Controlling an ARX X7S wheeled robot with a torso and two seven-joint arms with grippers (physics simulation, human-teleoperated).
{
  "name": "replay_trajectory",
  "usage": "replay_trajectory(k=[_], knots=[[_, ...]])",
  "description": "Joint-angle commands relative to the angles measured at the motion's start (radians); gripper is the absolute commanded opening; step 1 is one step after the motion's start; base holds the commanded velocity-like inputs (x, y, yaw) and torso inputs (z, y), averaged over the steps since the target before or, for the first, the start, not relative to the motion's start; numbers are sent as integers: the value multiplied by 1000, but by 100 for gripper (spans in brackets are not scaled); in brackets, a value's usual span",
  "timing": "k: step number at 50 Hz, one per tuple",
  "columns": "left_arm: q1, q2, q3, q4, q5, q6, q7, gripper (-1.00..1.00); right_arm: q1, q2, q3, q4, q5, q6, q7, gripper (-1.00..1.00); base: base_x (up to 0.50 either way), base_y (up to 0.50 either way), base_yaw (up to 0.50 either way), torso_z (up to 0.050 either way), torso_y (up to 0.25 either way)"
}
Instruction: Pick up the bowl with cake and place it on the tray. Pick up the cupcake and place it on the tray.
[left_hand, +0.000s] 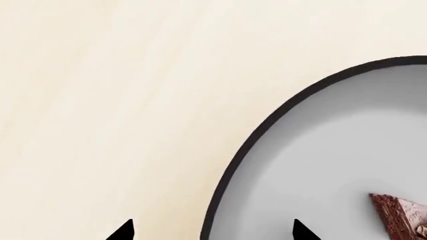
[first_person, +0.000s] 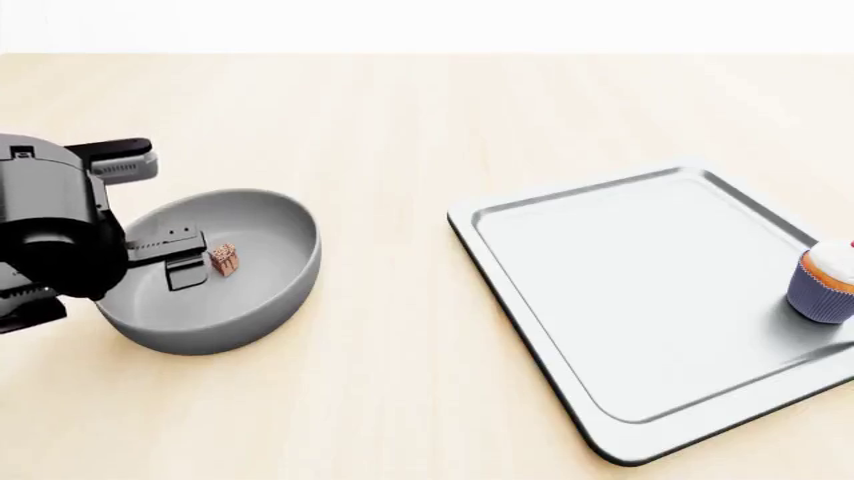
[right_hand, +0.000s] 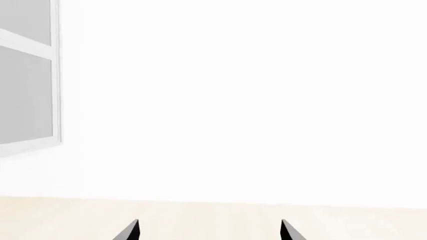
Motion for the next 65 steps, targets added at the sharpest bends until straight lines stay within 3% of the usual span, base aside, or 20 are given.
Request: replay_trajectory(k=[1,10,11,44,65], knots=[[10,14,13,-44,2,-7,17,100,5,-1,-1,-1,3,-2,2,100,0,0,0,0,0],[20,30,23,-57,13,-8,27,100,14,-3,0,0,5,0,2,100,0,0,0,0,0],[21,29,22,-57,11,-7,30,-100,14,-3,0,-1,5,-1,2,100,0,0,0,0,0],[59,3,-44,-54,-84,61,124,-100,27,-8,-2,-2,8,-4,2,100,1,0,-1,0,0],[13,-121,-131,211,-159,203,55,-100,36,1,1,-1,17,-8,5,100,1,0,0,0,0]])
